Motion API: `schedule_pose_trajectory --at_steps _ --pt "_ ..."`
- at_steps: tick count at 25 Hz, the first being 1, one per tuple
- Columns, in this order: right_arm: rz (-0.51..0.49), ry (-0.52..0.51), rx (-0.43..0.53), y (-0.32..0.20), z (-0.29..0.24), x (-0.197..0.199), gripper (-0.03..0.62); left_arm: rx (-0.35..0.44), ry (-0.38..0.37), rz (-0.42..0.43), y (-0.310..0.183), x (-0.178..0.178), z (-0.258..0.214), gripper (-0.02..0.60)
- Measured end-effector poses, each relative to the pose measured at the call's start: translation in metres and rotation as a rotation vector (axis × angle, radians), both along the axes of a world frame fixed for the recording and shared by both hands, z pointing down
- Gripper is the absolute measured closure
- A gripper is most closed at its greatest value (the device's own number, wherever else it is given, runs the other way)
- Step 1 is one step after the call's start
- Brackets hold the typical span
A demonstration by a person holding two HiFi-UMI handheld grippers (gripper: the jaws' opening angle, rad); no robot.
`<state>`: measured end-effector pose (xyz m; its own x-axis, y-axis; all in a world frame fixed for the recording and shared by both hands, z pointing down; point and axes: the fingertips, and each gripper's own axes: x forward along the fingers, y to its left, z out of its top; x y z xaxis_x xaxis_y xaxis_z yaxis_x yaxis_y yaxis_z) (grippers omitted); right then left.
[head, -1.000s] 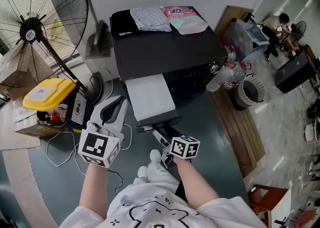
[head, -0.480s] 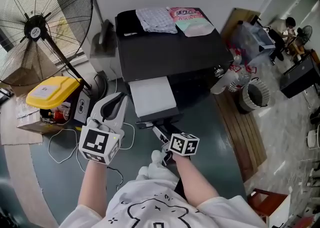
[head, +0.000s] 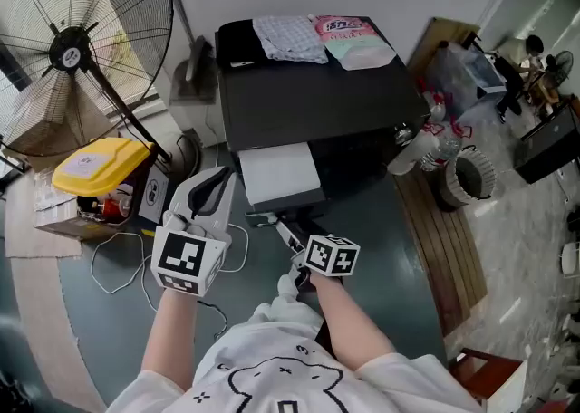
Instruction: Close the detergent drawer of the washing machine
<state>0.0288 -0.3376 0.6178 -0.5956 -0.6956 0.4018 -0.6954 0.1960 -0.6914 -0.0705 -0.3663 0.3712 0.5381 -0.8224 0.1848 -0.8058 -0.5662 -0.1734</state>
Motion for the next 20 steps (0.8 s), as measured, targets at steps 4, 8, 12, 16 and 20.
schedule_pose_trajectory --at_steps 4,8,12,16,20 --pt "0.001 0.002 -0.003 -0.012 0.0 -0.003 0.316 -0.001 -0.019 -0.045 -0.008 -0.007 0.002 0.563" --pt "0.0 0.002 -0.001 -0.024 -0.001 -0.004 0.316 -0.005 -0.028 -0.065 -0.014 -0.01 0.003 0.563" --pt "-0.001 0.006 -0.003 -0.037 -0.001 -0.007 0.316 -0.004 -0.03 -0.081 -0.02 -0.013 0.004 0.563" --pt "-0.005 0.004 -0.005 -0.052 -0.001 -0.011 0.316 0.003 -0.028 -0.09 -0.025 -0.012 0.004 0.563" --pt "-0.004 0.013 -0.006 -0.069 -0.001 -0.012 0.318 0.003 -0.028 -0.1 -0.032 -0.013 0.005 0.563"
